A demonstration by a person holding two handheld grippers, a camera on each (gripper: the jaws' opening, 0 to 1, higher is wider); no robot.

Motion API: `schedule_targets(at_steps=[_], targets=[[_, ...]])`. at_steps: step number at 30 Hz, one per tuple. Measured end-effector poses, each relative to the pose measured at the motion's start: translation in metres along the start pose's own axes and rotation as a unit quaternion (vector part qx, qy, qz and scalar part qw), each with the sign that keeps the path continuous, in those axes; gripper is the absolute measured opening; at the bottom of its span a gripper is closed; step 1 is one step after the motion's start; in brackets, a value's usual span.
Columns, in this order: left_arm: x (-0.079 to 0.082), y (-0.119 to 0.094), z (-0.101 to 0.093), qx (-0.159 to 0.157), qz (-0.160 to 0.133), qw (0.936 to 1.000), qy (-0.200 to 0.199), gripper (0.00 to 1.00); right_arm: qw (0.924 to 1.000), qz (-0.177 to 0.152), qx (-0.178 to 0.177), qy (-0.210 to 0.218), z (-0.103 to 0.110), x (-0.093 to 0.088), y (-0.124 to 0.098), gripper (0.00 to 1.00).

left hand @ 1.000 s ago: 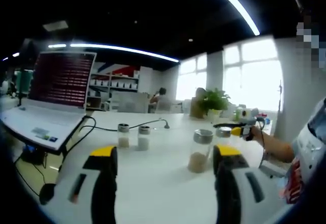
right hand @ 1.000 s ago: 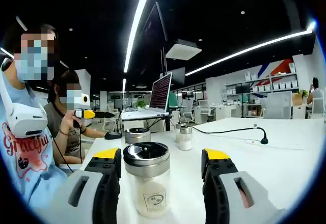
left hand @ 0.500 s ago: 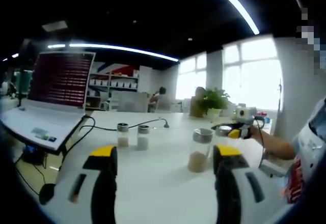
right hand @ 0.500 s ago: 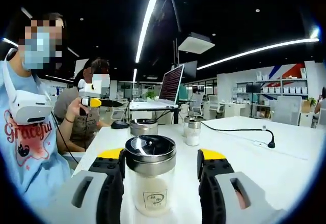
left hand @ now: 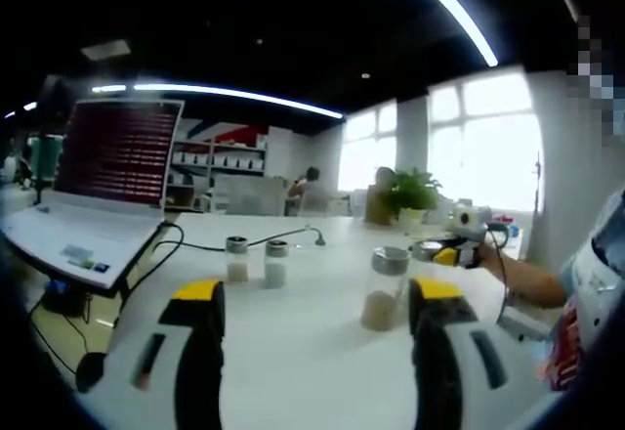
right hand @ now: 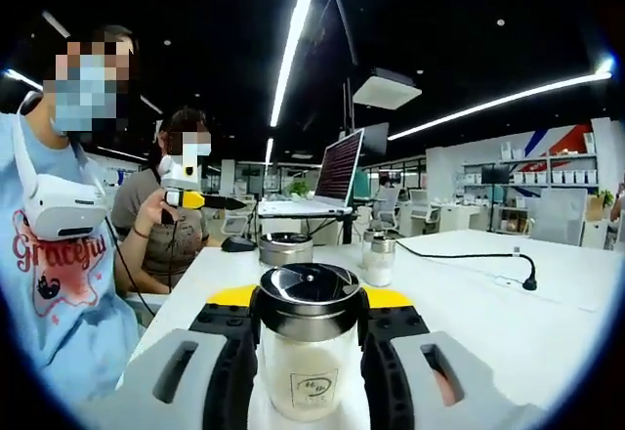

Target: Rotate the seasoning bottle until the label or dispensing opening points toward the visible target arrow and the bottle remains upright within the marked orientation range

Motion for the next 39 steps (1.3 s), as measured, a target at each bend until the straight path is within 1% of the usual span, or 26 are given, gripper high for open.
schedule_targets(at_steps=[5,15,17,19,22,25,30,34,36,38,39], targets=[[0.000,0.000,-0.001,-0.001,0.000,1.0000,0.001,0.82,1.0000,-0.004,-0.001,0.004,-0.002,-0.002,-0.002,0.39],[0.000,0.002,-0.001,-0.003,0.002,1.0000,0.001,0.82,0.9999,0.002,-0.015,0.005,0.000,-0.001,-0.001,0.39],[0.000,0.002,0.000,-0.002,0.002,1.0000,0.001,0.82,0.9998,0.002,-0.020,-0.006,0.002,-0.001,-0.001,0.39],[0.000,0.002,0.000,-0.001,0.001,1.0000,0.000,0.82,0.9997,-0.002,-0.018,-0.016,0.005,0.000,-0.001,0.39],[0.003,-0.001,0.001,0.003,-0.003,1.0000,0.002,0.82,0.9994,0.004,-0.034,-0.010,0.002,0.000,-0.001,0.39],[0.004,-0.001,0.001,0.007,-0.005,1.0000,0.004,0.82,0.9993,-0.002,-0.037,-0.007,0.003,-0.001,-0.001,0.39],[0.001,0.003,-0.004,0.002,0.001,1.0000,0.005,0.82,0.9986,-0.001,-0.053,-0.006,0.005,0.000,0.000,0.39],[0.002,0.004,-0.006,-0.004,0.000,1.0000,0.003,0.81,0.9977,0.001,-0.068,-0.006,0.006,0.000,0.000,0.39],[0.003,0.003,-0.005,-0.006,-0.003,1.0000,0.002,0.82,0.9971,-0.001,-0.075,-0.008,0.007,0.000,0.000,0.39],[0.003,0.003,-0.005,-0.001,0.000,0.9999,0.012,0.82,0.9968,-0.005,-0.077,-0.021,0.009,0.000,0.000,0.39],[0.003,0.003,-0.005,-0.001,0.001,0.9999,0.014,0.82,0.9963,-0.008,-0.083,-0.022,0.009,0.000,0.001,0.39]])
Point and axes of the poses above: the point that each gripper's makers call its tool centre point, and the gripper's own axes: y roughly forward along the fingers, z roughly to its left, x roughly out of its top, the point moved 4 cm from there along -y, roughly backward along the fingers, and after that the axes turned 3 degrees about -z, right-handed, at the moved point
